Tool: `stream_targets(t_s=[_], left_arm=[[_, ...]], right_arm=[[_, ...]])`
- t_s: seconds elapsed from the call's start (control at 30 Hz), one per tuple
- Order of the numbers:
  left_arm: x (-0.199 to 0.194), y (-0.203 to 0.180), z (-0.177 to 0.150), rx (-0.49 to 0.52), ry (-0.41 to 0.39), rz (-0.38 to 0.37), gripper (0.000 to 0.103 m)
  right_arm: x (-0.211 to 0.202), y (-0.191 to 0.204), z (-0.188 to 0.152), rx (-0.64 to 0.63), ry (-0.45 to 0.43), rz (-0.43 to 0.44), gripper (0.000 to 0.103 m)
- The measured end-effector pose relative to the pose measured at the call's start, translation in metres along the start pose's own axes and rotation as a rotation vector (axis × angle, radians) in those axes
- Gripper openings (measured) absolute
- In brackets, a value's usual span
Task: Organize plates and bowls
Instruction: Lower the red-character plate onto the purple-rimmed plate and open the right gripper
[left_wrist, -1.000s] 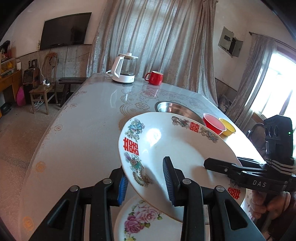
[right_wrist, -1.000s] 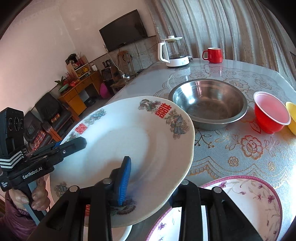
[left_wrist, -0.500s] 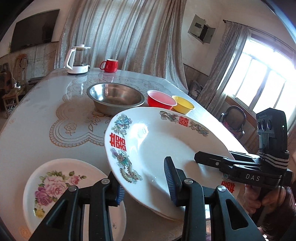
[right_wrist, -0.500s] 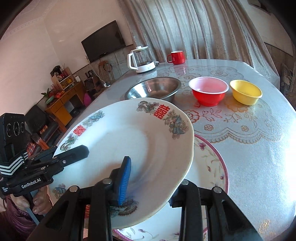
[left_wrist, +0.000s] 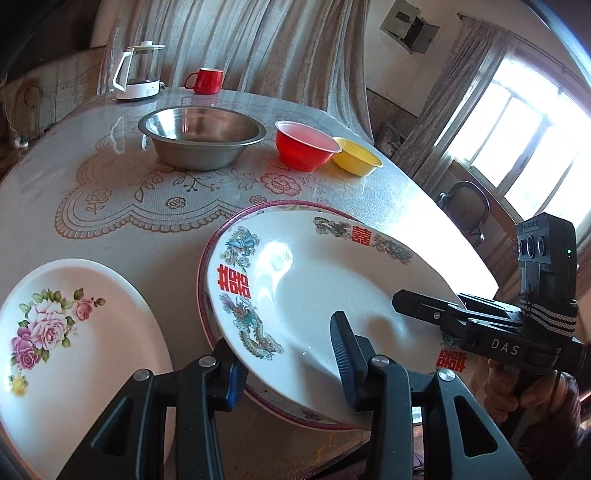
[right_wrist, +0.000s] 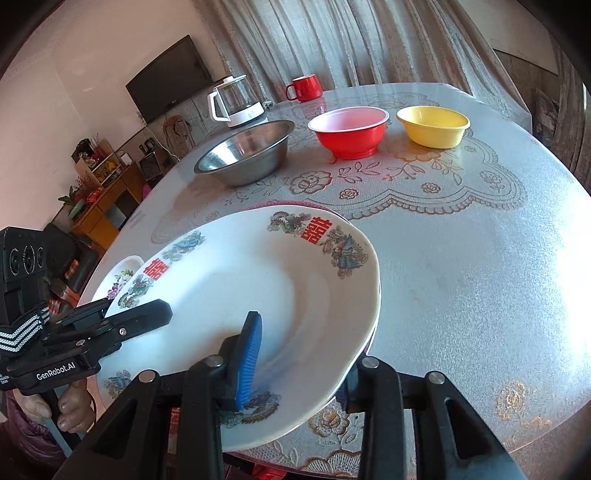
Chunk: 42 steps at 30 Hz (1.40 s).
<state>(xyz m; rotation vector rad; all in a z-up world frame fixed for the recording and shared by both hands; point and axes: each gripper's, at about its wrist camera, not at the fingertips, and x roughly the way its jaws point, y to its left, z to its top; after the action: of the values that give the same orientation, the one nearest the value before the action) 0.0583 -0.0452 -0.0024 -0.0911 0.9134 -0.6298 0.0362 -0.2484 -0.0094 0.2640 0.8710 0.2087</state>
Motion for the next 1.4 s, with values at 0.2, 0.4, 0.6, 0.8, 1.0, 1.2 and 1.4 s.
stream_targets(t_s=[0.2, 0.4, 0.6, 0.8, 1.0, 1.2, 1.4], left_arm=[[-0.001, -0.002, -0.002, 0.013, -0.006, 0.013, 0.042], [-0.002, 0.004, -0.006, -0.007, 0.013, 0.014, 0.042], [-0.014, 0.007, -0.011, -0.019, -0.005, -0.006, 0.043], [-0.020, 0.009, -0.013, -0.028, -0.011, -0.018, 0.044], [-0.026, 0.015, -0.016, -0.052, -0.024, -0.009, 0.047], [-0.038, 0.020, -0.015, -0.066, -0.062, -0.006, 0.048], [-0.029, 0.018, -0.014, -0.058, -0.048, -0.008, 0.049]], right_arm=[[-0.002, -0.004, -0.003, -0.001, -0.003, -0.006, 0.035], [-0.009, -0.007, -0.006, -0.005, 0.001, -0.008, 0.035], [-0.017, -0.009, -0.010, -0.007, 0.008, 0.018, 0.035], [-0.030, -0.016, -0.013, -0.006, 0.016, 0.008, 0.035], [-0.036, -0.027, -0.011, 0.024, -0.031, -0.035, 0.035], [-0.019, -0.030, -0.007, 0.050, -0.030, -0.033, 0.033], [-0.015, -0.017, -0.010, -0.026, -0.033, -0.085, 0.031]])
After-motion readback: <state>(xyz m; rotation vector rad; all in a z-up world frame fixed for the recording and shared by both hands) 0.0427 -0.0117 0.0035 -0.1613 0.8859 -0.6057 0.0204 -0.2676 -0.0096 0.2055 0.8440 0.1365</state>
